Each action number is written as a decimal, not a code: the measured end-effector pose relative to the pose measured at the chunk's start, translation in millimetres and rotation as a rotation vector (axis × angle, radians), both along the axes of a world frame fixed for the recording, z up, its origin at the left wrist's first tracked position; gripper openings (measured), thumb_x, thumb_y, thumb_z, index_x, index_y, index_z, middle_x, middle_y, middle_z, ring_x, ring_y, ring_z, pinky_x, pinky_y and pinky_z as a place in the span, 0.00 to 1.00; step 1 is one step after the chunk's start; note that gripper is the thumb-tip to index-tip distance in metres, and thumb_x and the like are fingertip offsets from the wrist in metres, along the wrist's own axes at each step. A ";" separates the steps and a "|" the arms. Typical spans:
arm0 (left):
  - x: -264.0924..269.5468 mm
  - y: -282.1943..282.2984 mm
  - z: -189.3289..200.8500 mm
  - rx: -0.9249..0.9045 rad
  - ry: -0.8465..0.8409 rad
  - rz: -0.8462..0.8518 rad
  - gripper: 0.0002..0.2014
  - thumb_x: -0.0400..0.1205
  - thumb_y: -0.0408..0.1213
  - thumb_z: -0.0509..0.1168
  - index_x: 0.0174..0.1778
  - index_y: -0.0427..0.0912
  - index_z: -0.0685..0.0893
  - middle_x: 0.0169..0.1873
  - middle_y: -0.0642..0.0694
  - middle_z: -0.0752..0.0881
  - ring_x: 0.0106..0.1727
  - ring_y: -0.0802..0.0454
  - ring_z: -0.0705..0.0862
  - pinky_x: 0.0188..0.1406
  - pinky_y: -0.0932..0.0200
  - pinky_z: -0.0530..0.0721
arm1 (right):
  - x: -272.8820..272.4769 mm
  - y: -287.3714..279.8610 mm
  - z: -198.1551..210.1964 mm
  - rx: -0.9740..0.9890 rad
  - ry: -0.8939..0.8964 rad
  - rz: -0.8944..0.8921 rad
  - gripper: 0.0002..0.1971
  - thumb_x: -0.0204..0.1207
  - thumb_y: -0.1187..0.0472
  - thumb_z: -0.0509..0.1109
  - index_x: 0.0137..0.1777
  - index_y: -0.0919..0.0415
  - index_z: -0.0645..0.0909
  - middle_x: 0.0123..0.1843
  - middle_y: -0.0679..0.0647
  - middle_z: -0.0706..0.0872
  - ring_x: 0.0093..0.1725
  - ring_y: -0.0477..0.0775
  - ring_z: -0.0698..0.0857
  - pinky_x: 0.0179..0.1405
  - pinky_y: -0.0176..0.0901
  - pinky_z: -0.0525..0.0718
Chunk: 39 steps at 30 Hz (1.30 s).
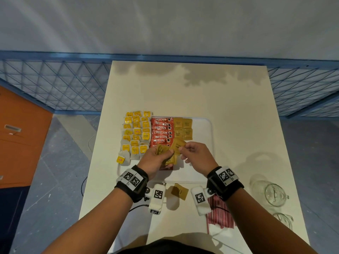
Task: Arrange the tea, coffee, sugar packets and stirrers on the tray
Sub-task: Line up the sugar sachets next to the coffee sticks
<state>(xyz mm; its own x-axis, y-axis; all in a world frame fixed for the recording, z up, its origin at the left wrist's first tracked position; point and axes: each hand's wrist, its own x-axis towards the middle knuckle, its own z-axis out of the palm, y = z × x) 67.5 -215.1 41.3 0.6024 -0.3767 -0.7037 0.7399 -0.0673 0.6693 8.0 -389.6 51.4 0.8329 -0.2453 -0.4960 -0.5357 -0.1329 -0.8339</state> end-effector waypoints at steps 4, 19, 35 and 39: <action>1.2 1.1 0.4 -0.030 0.064 0.058 0.05 0.84 0.30 0.69 0.54 0.39 0.86 0.48 0.42 0.92 0.48 0.47 0.91 0.38 0.57 0.91 | 10.5 -17.5 -10.8 -0.150 0.005 -0.048 0.08 0.83 0.58 0.73 0.47 0.62 0.88 0.40 0.57 0.92 0.35 0.47 0.88 0.37 0.42 0.85; -0.1 17.8 -2.0 -0.081 0.161 0.132 0.12 0.85 0.20 0.62 0.61 0.35 0.82 0.57 0.34 0.89 0.58 0.36 0.89 0.38 0.55 0.91 | 33.1 -37.4 -45.2 -0.500 0.239 0.100 0.08 0.79 0.55 0.74 0.38 0.55 0.87 0.41 0.52 0.90 0.43 0.56 0.89 0.46 0.48 0.89; -5.6 14.6 0.2 -0.003 0.027 0.081 0.14 0.81 0.23 0.70 0.63 0.33 0.84 0.59 0.32 0.89 0.59 0.36 0.89 0.60 0.41 0.88 | 4.0 -3.9 -9.2 -0.148 -0.019 0.143 0.14 0.84 0.50 0.69 0.39 0.53 0.88 0.36 0.48 0.88 0.35 0.47 0.85 0.37 0.48 0.84; -8.8 14.7 0.7 0.015 -0.015 0.059 0.11 0.82 0.23 0.68 0.61 0.29 0.85 0.58 0.27 0.88 0.56 0.31 0.87 0.66 0.29 0.83 | -5.3 7.6 -0.9 -0.039 -0.044 0.186 0.08 0.83 0.53 0.73 0.47 0.55 0.91 0.38 0.48 0.90 0.36 0.42 0.85 0.34 0.34 0.79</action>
